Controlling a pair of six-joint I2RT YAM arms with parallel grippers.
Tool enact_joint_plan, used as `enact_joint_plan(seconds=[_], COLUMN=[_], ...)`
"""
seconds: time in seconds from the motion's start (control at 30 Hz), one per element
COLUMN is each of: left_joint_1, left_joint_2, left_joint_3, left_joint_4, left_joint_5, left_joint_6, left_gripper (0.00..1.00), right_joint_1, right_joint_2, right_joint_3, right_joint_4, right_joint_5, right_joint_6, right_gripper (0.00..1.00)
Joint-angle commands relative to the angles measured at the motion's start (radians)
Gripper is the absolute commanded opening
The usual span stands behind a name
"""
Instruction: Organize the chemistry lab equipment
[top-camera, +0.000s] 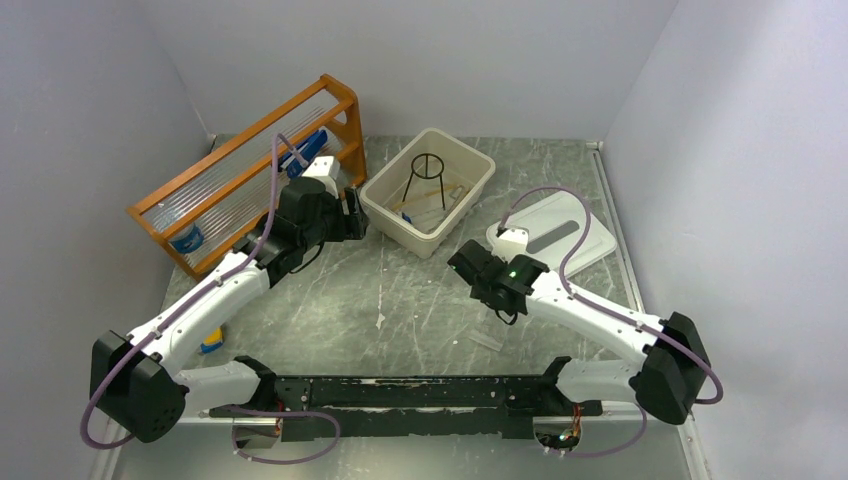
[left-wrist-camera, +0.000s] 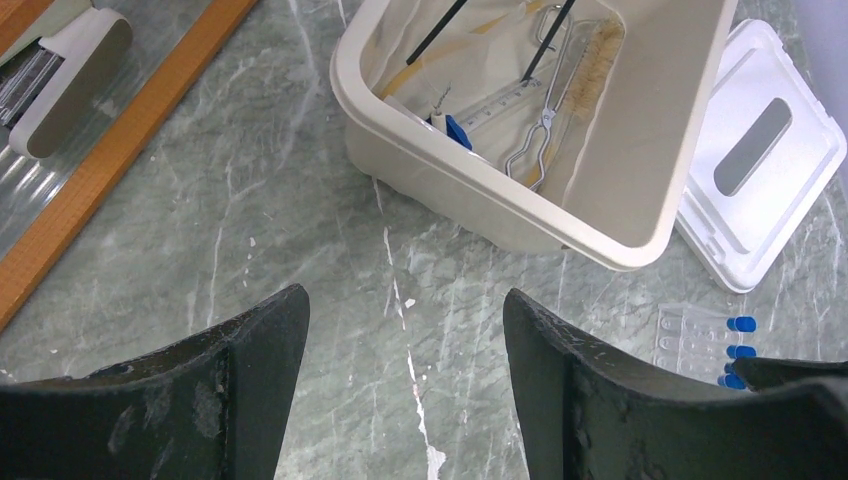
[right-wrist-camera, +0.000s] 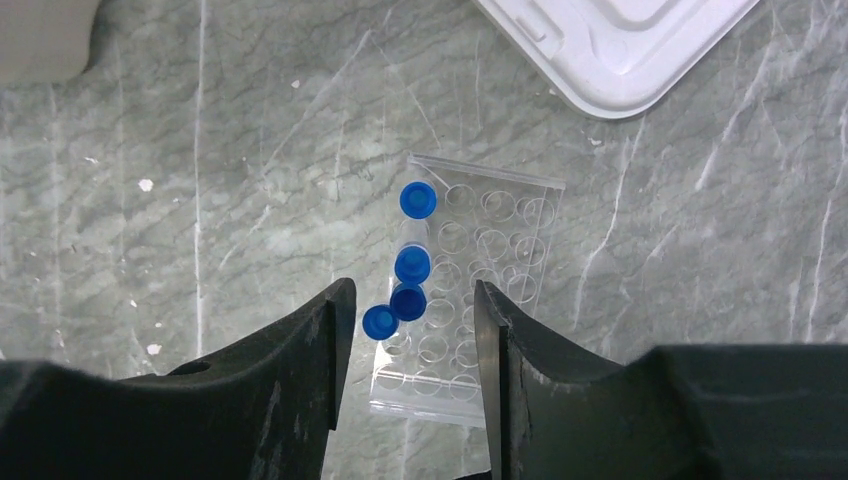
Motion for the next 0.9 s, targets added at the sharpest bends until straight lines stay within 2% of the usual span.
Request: enact_joint_plan(seconds=[0.0,0.53,0.87], left_joint_1=[0.009,0.009,0.010], left_joint_2=[-0.014,-0.014,-0.013], left_joint_3=[-0.009,-0.012,-0.014], left_joint_4=[0.022,0.025,0.028], left_joint_5=[0.024,0.029,0.031], left_joint_6=[-0.006,-0.008,-0.009], left_gripper=[0.75,0.75,0.75], right_joint_1=[-0.013,-0.030,-0.030], right_joint_2=[0.020,0.039,0.000], right_joint_3=[0.007,0.000,-0.021], right_joint_4=[0.010,-0.035,-0.059], right_joint_5=[-0.025,-0.075,-0.097], right_joint_6=[-0.030,-0.049,-0.041], right_gripper=[0.51,0.47,0.39])
